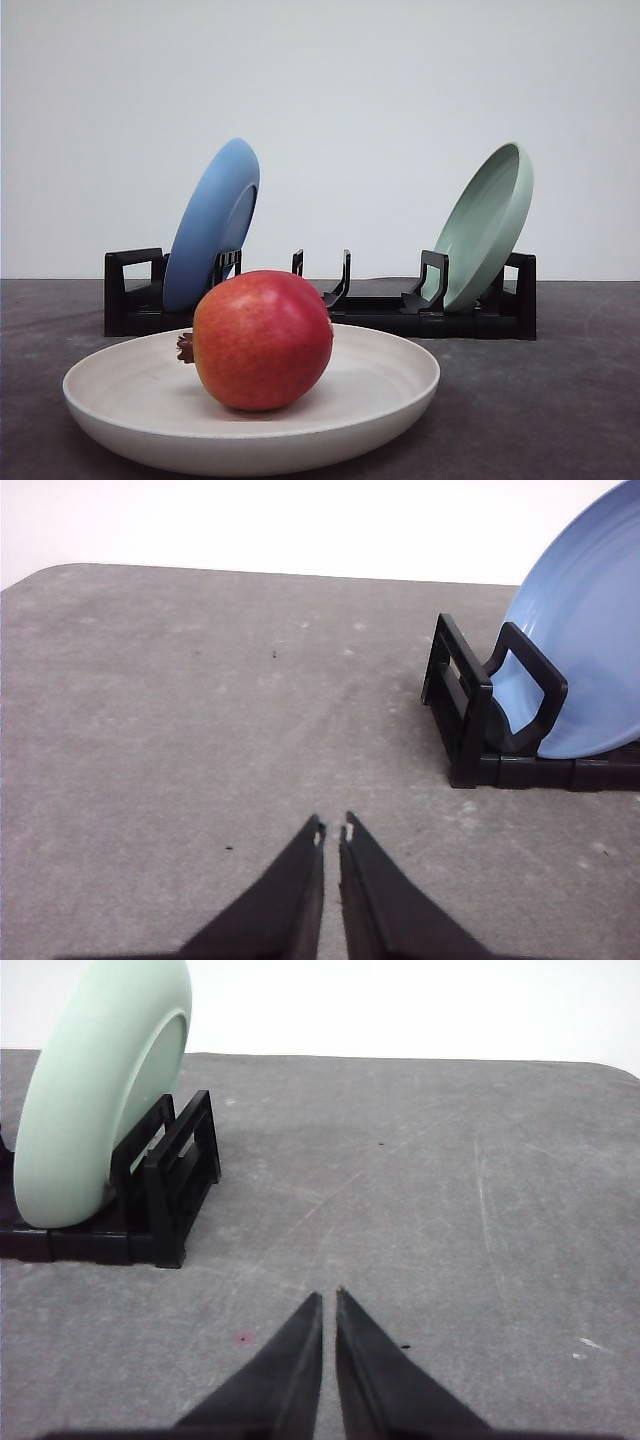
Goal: Place pomegranate in white plate
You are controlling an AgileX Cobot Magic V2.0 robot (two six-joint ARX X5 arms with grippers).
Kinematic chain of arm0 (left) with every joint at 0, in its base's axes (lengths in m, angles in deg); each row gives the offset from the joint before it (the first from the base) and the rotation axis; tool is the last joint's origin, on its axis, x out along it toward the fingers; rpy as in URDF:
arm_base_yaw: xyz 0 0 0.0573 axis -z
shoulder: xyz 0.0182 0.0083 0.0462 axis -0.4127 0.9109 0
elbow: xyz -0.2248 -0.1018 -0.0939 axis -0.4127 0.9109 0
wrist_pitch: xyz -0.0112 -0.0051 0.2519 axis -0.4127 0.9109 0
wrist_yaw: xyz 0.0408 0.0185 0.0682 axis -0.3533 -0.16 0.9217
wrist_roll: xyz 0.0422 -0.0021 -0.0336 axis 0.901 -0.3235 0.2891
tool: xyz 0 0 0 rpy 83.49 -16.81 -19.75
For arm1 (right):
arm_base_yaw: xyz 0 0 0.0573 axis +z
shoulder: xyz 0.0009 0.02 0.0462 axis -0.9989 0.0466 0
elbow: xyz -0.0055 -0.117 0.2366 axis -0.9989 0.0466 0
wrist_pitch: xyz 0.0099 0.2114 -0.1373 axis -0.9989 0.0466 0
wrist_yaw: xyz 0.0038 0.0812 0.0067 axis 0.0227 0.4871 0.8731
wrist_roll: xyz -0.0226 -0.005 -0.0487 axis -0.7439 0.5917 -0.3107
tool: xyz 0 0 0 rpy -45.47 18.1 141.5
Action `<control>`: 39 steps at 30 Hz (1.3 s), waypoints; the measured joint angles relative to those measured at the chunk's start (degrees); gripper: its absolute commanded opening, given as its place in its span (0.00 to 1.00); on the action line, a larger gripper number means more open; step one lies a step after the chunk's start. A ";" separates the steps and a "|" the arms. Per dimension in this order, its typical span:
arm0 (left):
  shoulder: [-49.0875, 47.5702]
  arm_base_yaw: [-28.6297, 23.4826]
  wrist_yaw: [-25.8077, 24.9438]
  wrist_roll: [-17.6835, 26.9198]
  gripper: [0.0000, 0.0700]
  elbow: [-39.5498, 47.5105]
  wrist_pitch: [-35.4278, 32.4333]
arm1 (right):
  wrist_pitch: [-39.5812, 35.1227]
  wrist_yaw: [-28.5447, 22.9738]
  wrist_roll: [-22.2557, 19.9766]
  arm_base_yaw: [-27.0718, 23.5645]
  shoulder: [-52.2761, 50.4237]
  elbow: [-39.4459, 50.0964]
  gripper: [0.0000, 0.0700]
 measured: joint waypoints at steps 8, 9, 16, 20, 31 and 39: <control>0.00 0.00 0.00 0.00 0.01 0.00 0.00 | 0.00 0.00 -0.02 0.00 0.02 0.00 0.02; 0.00 0.00 0.00 0.00 0.01 0.00 0.00 | 0.00 0.00 -0.02 0.00 0.02 0.00 0.02; 0.00 0.00 0.00 0.00 0.01 0.00 0.00 | 0.00 0.00 0.00 0.00 -0.01 0.00 0.02; 0.00 0.00 0.00 0.00 0.01 0.00 0.00 | 0.00 0.00 0.00 0.00 0.02 0.00 0.02; 0.00 0.00 0.00 0.00 0.01 0.00 0.00 | 0.00 0.00 0.00 0.00 0.02 0.00 0.02; 0.00 0.00 0.00 0.00 0.01 0.00 0.00 | 0.00 0.00 0.00 0.00 0.02 0.00 0.02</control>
